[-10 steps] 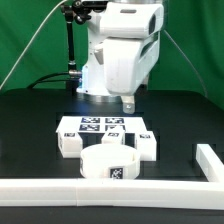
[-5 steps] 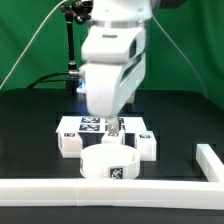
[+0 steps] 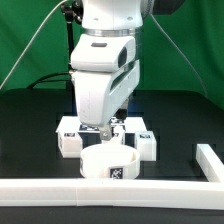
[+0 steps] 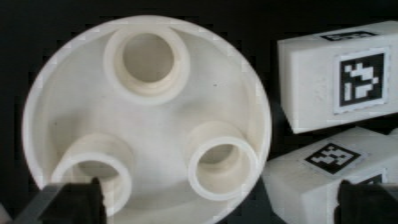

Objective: Assemble stool

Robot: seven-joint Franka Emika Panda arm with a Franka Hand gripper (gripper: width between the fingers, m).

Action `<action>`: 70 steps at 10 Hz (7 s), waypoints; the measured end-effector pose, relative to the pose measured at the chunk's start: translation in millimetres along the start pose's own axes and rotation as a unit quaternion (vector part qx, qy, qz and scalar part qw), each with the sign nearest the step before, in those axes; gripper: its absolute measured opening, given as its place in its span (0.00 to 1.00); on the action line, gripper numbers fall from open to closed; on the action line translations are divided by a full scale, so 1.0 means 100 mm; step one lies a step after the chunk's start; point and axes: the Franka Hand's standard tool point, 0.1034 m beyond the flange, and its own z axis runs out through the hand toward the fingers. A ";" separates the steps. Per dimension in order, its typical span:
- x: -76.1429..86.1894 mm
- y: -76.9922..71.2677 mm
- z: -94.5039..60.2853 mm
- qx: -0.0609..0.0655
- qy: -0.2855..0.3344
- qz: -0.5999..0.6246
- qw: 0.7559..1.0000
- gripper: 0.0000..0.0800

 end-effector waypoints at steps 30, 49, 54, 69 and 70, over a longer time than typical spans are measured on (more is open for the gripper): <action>0.03 -0.04 0.54 -0.006 0.010 0.074 0.997 0.46; 1.22 -0.15 0.52 -0.015 0.029 0.063 0.997 0.05; 1.22 -0.14 0.52 -0.015 0.030 0.083 0.996 0.05; 0.72 -0.19 0.07 -0.031 0.020 0.173 0.984 0.81; 0.70 -0.18 0.07 -0.030 0.021 0.215 0.976 0.81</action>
Offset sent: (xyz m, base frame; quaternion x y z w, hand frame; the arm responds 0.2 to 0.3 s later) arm 0.0188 -0.0096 -0.0173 0.0369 0.0488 0.0686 0.9958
